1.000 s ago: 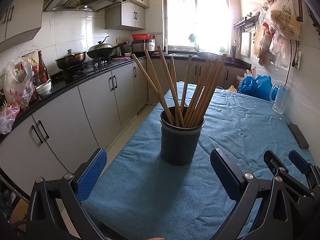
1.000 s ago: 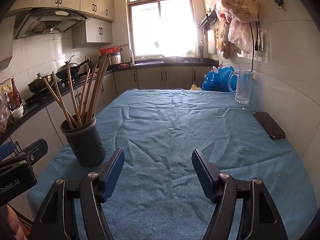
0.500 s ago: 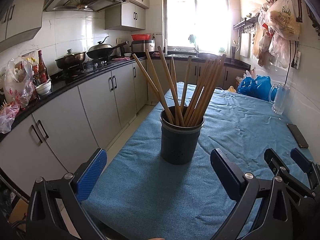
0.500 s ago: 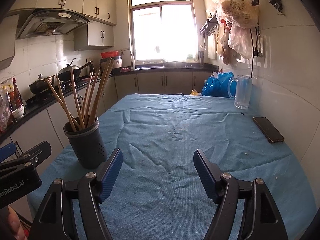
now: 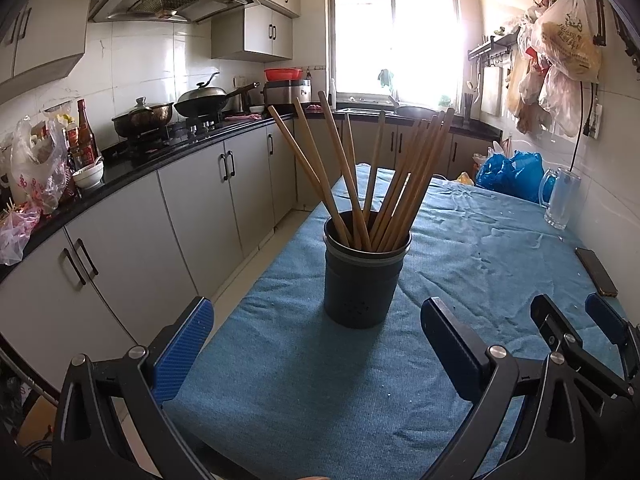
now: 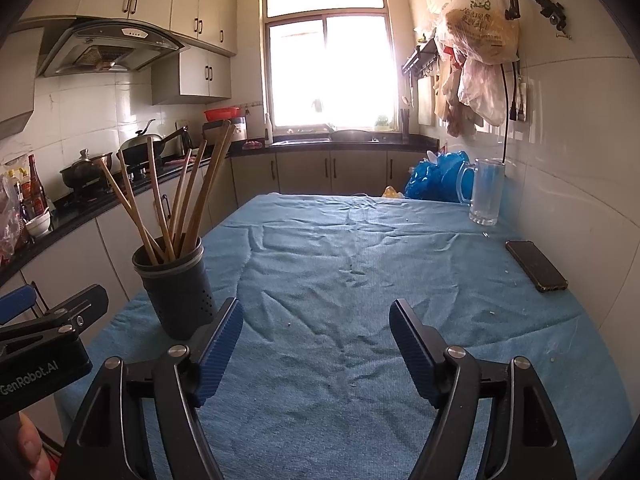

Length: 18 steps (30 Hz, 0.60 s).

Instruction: Organize utensils

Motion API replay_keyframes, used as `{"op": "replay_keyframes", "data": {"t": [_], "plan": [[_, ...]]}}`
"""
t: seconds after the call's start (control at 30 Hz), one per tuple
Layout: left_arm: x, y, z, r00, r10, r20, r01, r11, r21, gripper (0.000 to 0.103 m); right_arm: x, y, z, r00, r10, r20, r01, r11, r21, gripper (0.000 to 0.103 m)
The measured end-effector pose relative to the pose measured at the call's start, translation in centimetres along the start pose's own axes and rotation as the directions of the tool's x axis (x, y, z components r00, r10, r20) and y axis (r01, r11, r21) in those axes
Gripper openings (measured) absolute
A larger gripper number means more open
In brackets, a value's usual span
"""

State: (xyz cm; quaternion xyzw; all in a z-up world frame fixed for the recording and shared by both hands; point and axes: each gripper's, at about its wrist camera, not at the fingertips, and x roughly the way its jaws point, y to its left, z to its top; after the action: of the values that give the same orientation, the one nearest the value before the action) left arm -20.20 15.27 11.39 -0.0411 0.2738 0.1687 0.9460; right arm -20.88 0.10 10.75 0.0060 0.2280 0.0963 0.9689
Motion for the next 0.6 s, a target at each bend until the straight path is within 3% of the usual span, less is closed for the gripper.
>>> {"op": "replay_keyframes", "data": {"t": [0.6], "plan": [[0.28, 0.07, -0.28, 1.000, 0.003, -0.023, -0.003, 1.000, -0.016, 0.103, -0.12, 0.67, -0.14, 1.000, -0.001, 0.011, 0.002, 1.000, -0.026, 0.082]]}}
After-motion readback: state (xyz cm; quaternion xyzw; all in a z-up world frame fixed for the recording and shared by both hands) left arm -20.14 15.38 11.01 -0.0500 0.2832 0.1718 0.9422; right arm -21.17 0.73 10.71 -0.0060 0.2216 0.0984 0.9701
